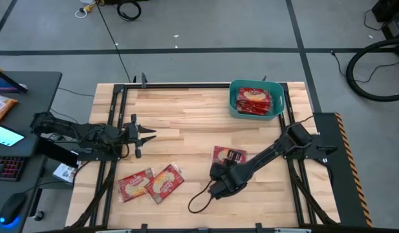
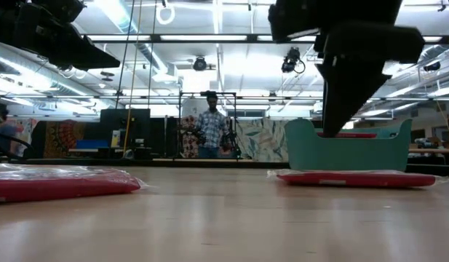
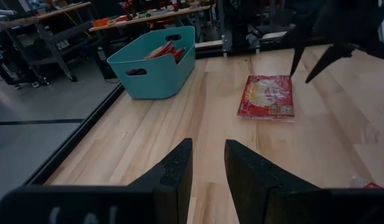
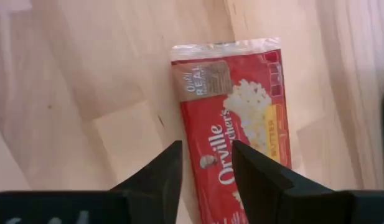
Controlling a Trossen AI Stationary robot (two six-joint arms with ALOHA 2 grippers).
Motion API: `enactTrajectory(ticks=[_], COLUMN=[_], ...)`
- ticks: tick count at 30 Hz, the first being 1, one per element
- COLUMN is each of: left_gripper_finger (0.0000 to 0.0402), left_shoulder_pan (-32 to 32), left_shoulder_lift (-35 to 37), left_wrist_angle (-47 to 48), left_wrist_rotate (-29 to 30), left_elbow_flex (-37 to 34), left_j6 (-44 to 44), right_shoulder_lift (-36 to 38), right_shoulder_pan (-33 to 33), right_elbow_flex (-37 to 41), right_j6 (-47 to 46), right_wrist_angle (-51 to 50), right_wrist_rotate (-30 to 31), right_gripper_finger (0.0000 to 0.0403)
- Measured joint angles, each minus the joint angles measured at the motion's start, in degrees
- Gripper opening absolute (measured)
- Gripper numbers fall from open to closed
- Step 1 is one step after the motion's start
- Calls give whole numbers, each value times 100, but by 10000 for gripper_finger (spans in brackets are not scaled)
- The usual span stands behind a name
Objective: Sort popcorn bags into baskets
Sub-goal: Put the red popcorn bag into the blue bin
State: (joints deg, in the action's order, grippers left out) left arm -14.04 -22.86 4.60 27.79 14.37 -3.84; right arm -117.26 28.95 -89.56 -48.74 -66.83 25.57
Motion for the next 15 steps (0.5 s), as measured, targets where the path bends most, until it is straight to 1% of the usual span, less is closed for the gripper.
enactTrajectory(ticks=[5,9,12,15], left_gripper_finger=[98,98,98,98], left_shoulder_pan=[-2,0,0,-2], left_shoulder_lift=[1,0,-1,1], left_wrist_angle=[-1,0,3,2], left_wrist_rotate=[0,0,0,0], left_elbow_flex=[0,0,0,0], left_j6=[13,13,13,13], right_shoulder_lift=[-145,-223,-238,-253], right_shoulder_pan=[-4,-13,-9,-13], right_elbow_flex=[37,293,511,686], right_j6=[90,194,117,96], right_wrist_angle=[-55,121,110,148], right_wrist_rotate=[73,142,141,139], right_gripper_finger=[207,254,273,276])
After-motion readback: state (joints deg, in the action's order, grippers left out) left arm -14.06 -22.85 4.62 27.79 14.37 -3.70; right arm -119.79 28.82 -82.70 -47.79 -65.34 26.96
